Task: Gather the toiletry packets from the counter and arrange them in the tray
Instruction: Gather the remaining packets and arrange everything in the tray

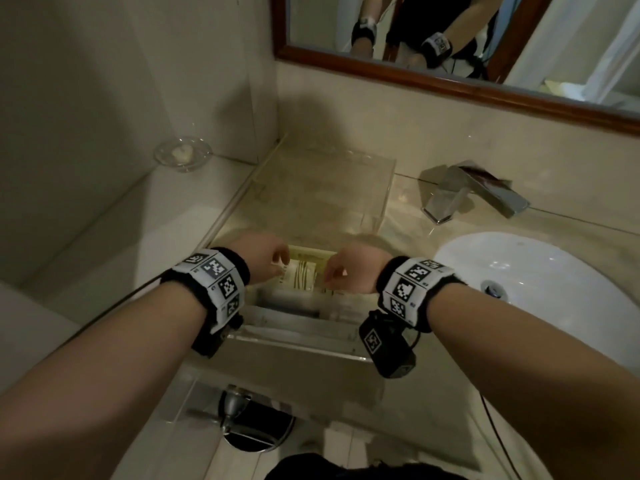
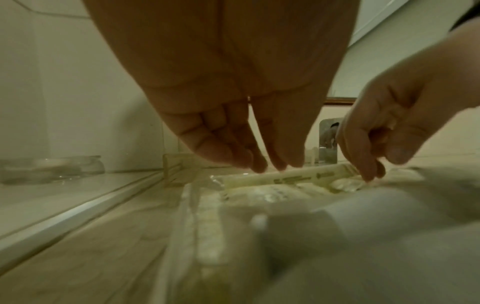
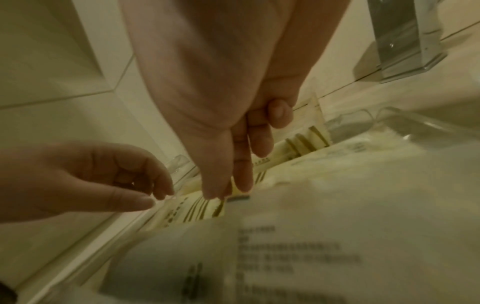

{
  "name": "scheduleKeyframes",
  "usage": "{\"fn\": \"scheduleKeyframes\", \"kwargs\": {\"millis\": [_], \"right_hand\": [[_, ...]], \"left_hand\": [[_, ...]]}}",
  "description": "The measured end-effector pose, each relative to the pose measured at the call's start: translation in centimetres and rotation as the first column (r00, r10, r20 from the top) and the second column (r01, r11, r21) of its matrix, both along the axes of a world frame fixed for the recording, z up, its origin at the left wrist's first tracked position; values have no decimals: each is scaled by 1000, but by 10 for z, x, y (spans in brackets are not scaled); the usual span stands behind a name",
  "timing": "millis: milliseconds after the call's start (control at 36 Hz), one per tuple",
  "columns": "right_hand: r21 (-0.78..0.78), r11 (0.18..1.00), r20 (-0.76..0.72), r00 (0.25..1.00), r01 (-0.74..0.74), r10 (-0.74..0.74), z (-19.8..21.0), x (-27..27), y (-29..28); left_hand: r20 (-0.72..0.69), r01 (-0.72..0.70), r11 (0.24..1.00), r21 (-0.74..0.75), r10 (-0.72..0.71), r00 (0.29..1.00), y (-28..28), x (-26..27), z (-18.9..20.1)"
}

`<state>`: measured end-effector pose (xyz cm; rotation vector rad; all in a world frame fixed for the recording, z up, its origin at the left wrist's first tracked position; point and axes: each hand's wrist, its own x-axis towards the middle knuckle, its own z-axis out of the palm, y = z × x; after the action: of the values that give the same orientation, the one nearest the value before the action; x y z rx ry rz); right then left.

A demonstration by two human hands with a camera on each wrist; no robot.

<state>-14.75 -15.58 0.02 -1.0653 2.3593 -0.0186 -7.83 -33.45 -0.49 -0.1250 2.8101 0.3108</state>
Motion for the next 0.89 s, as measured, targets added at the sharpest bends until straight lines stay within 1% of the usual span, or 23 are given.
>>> {"fn": "scheduleKeyframes", "kwargs": {"millis": [83,139,250,389,528,611,667,722,889], "right_hand": [[7,999,38,998,-43,43,0,8,8],[0,998,46,997,-61,61,-1,14,10],[-10,996,78,993,-86,87,-2,19,13],[-57,994,58,993,-97,100,-7,21,17],[-140,989,26,998,-45,49,-13,21,22],[-185,982,21,1000,24,-20,-9,12,34],[-171,983,16,998,69,-67,-6,4,44],[-139,987,22,996,84,-82,-3,-1,53],[-51,998,26,999,42,-41,-7,-2,70]], "left_hand": [[88,23,1000,1,-23,996,10,5,2],[125,1,1000,3,-2,992,14,9,0],[123,-26,1000,-11,27,992,17,14,-4],[132,-34,999,-29,38,991,20,18,-6],[127,-54,998,-11,55,990,24,21,-8],[91,-58,998,-19,60,994,29,22,-7],[49,-50,998,-30,51,997,32,22,-7],[18,-46,999,-20,47,999,36,22,-7],[61,-45,999,14,44,997,46,21,-10]]}}
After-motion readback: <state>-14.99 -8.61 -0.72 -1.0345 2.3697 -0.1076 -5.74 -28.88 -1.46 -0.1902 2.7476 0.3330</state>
